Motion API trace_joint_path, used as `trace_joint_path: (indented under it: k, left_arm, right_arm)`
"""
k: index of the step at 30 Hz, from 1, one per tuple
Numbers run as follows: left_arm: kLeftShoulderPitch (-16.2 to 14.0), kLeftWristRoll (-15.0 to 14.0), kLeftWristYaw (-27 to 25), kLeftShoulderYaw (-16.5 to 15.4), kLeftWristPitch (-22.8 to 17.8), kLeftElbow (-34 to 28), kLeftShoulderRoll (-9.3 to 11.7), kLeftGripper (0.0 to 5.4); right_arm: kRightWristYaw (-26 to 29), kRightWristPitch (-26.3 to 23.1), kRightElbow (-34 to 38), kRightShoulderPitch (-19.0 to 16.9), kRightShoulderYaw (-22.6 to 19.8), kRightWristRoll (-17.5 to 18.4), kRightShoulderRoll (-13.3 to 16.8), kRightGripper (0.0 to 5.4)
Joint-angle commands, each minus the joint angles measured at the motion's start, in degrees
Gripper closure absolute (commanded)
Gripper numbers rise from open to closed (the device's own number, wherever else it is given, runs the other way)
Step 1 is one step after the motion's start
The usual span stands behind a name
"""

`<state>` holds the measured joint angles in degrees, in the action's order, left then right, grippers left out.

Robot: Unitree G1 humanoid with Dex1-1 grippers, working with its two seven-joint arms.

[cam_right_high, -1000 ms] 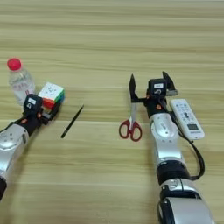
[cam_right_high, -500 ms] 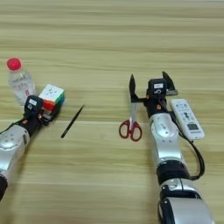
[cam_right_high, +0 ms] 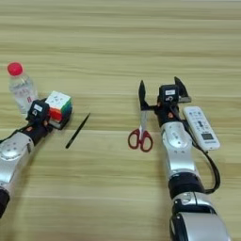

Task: Move the objects on the table

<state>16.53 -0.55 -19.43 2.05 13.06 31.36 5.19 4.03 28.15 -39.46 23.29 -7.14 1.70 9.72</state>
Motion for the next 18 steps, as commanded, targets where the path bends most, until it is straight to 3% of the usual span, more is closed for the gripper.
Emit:
trace_joint_path:
  k: [1,7,18]
  left_arm:
    - [-1.41,-0.21,-0.10,0.61,-0.43,-2.75,-0.04,0.50]
    - [-2.97,0.14,0.57,1.35,-1.19,-7.16,-0.08,0.04]
    - [-8.37,0.10,0.30,3.19,-4.17,-17.32,0.29,0.04]
  right_arm:
    - [-0.27,-0.52,-0.46,-0.12,0.02,-0.23,0.03,0.00]
    - [-0.16,-0.56,-0.46,-0.16,0.04,-0.24,0.07,0.00]
    - [-0.27,-0.48,-0.92,0.09,0.11,-0.41,-0.06,0.00]
